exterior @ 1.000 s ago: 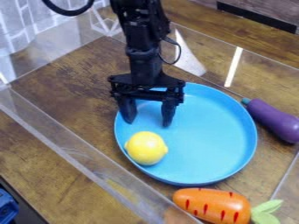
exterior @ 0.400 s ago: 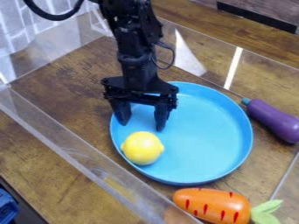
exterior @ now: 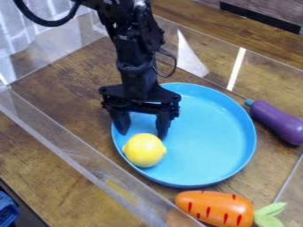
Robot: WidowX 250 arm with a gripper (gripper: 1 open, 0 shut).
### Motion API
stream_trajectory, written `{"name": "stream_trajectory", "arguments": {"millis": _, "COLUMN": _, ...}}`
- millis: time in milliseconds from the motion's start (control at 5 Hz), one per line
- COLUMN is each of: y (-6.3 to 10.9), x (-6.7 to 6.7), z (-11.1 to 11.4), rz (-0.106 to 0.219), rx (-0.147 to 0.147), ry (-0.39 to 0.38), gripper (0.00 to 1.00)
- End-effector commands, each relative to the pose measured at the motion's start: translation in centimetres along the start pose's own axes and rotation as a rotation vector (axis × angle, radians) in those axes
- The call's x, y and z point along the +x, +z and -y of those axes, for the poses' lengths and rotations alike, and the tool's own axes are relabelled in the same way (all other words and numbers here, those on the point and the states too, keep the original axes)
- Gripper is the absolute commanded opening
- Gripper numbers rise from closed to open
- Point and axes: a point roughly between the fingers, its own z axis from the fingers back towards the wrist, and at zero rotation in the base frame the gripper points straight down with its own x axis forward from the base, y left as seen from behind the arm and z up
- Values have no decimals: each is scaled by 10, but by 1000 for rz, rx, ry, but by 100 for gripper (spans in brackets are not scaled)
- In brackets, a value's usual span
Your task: Remove the lemon from the blue tray and put it on the table
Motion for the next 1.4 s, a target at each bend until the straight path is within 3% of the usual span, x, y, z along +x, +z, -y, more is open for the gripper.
{"name": "stream_trajectory", "arguments": {"millis": 0, "y": -11, "x": -23, "z": 10, "rz": -60, "rx": 6, "ry": -2, "gripper": 100}}
{"name": "stream_trajectory", "arguments": {"millis": 400, "y": -13, "x": -34, "z": 24, "rz": -76, "rx": 3, "ry": -14, "gripper": 100}}
{"name": "stream_trajectory", "arguments": {"millis": 800, "y": -13, "x": -21, "z": 8, "rz": -72, "rx": -4, "ry": 60, "gripper": 100}}
{"name": "stream_trajectory", "arguments": {"millis": 1200, "y": -15, "x": -26, "z": 17, "rz": -80, "rx": -6, "ry": 21, "gripper": 100}}
